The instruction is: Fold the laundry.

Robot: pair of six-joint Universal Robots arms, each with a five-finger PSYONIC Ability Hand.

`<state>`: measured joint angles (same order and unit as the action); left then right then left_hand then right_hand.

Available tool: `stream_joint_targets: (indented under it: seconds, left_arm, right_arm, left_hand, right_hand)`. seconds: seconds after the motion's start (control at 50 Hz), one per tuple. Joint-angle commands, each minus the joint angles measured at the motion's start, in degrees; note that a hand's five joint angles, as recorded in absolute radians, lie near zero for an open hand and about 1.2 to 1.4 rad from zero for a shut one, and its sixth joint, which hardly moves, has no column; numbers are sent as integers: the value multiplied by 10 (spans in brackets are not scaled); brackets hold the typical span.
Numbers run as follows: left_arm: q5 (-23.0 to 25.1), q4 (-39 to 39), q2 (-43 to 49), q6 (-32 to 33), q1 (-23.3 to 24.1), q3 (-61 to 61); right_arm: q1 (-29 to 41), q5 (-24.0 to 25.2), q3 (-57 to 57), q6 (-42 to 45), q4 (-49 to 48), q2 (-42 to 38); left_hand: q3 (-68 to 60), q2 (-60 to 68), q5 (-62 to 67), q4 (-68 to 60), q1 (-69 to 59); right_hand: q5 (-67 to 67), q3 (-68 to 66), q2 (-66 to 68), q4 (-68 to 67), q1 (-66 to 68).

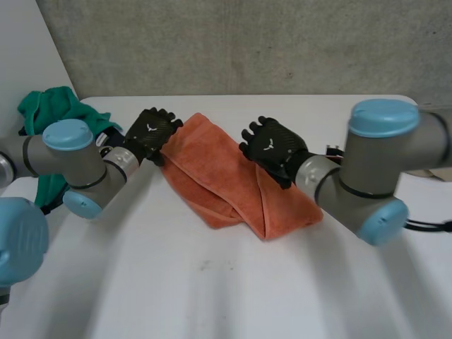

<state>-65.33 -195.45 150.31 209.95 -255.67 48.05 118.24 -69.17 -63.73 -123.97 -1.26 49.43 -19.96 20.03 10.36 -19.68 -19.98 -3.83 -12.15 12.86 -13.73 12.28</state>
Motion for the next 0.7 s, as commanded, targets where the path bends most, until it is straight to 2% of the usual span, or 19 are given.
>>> stream_joint_targets:
  seconds: [0.02,0.12,0.18,0.24,0.26,0.28,0.34,0.48,0.56,0.7]
  left_arm:
    - [-5,20,-19,2,1,34]
    - [-2,6,-82,2,-1,107]
    - [-3,-7,-118,0,-11,147]
    - [-3,-10,-149,-2,-19,176]
    - [-3,-10,-153,-2,-19,180]
    - [-3,-10,-158,-2,-19,185]
    - [-4,-10,-166,-2,-18,196]
    - [-6,-6,-190,-3,-14,203]
    - [-9,-6,-193,-5,-9,203]
    - [-23,-5,-192,-30,8,203]
  right_arm:
    - [1,18,168,79,23,-147]
    - [0,20,233,102,47,-208]
    - [0,25,259,102,51,-233]
    - [0,29,274,103,52,-246]
    - [0,32,276,103,52,-246]
    - [0,35,270,106,46,-240]
    - [-3,34,255,107,28,-212]
    - [-12,23,125,75,-47,-44]
    - [-21,22,50,16,-52,63]
    - [-37,4,-27,-66,-39,189]
  left_hand:
    - [-56,55,52,-58,-55]
    - [-54,53,50,-57,-54]
    - [-54,53,50,-57,-54]
    - [-54,53,50,-57,-54]
    - [-54,53,50,-57,-54]
    - [-54,53,50,-57,-54]
    - [-54,53,50,-57,-54]
    - [-54,53,50,-57,-54]
    - [-44,43,40,-47,-44]
    - [28,-29,-32,26,29]
  right_hand:
    - [38,22,-29,37,-23]
    - [12,-4,-3,11,3]
    - [-60,-77,70,-61,75]
    - [-316,-333,326,-317,332]
    - [-447,-464,457,-448,463]
    - [-660,-676,669,-661,675]
    - [-662,-678,671,-663,677]
    - [-662,-678,671,-663,677]
    - [-662,-678,671,-663,677]
    - [-662,-678,671,-663,677]
